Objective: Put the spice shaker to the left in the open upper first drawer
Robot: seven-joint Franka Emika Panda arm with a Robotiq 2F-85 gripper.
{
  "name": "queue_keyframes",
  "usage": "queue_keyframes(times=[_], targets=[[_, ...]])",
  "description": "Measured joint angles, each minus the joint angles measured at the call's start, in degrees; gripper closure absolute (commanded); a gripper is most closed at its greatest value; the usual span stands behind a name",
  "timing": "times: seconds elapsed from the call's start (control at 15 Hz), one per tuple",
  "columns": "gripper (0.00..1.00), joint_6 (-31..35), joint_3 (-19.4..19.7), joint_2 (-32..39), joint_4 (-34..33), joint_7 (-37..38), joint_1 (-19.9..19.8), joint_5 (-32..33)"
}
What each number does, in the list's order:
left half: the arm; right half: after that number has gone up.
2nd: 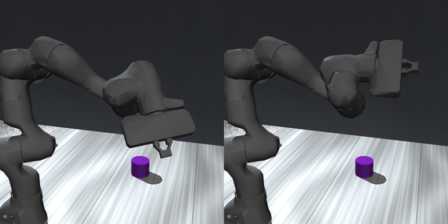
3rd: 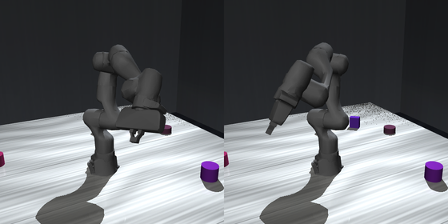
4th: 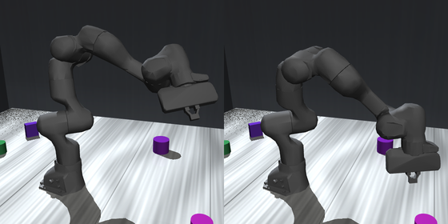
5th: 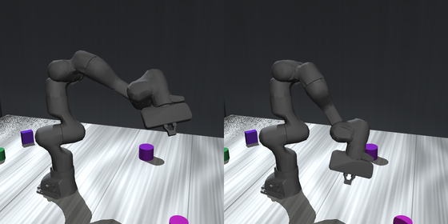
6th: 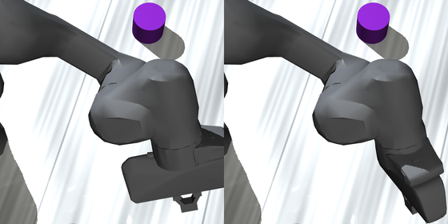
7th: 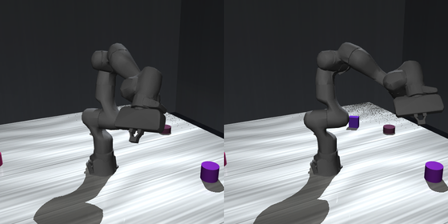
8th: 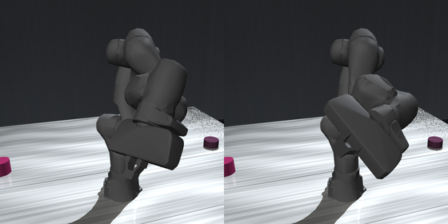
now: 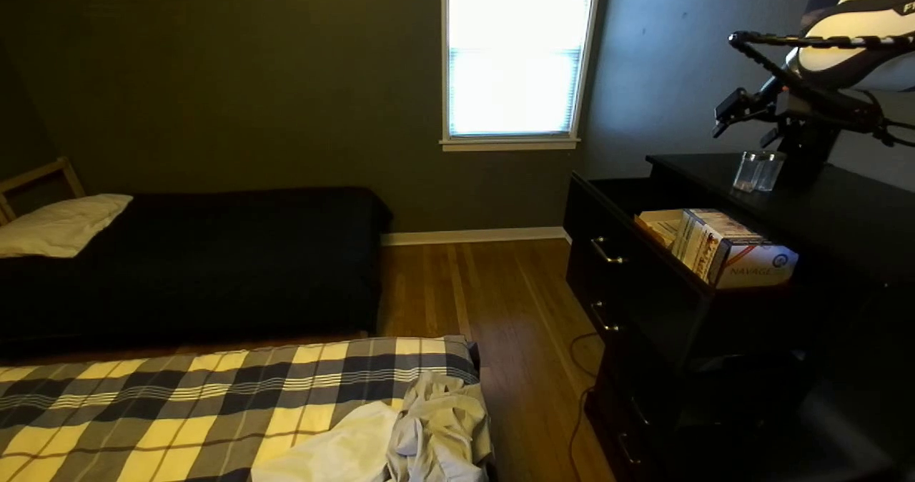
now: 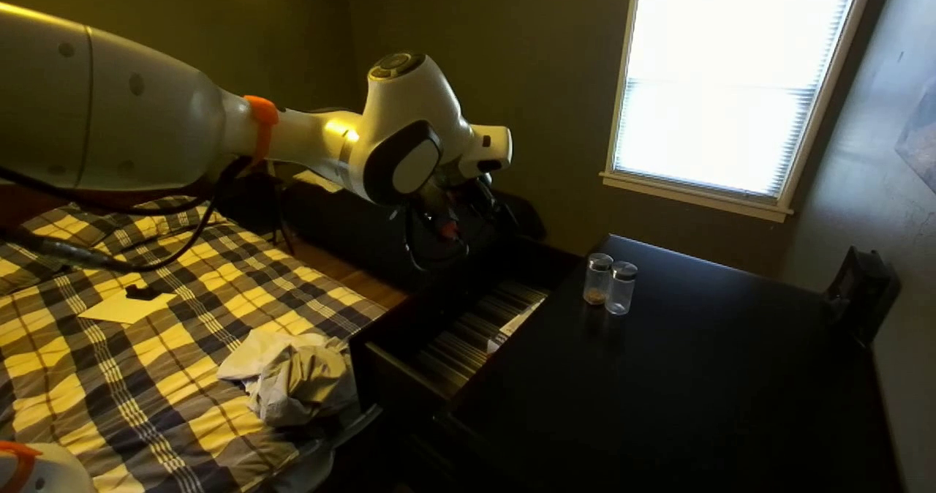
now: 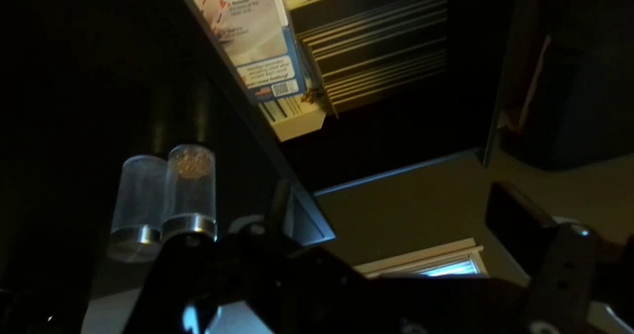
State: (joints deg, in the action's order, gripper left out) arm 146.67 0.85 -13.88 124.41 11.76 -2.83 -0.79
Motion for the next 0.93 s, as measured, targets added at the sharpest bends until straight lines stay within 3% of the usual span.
queue_keyframes(times=[0.6, 0.93], targets=[[0.0, 0.66, -0.65, 0.1, -0.58, 1.97, -1.11, 1.99], [0.0, 2.62, -2.74, 4.01, -4.94, 18.11, -3.74, 7.36]])
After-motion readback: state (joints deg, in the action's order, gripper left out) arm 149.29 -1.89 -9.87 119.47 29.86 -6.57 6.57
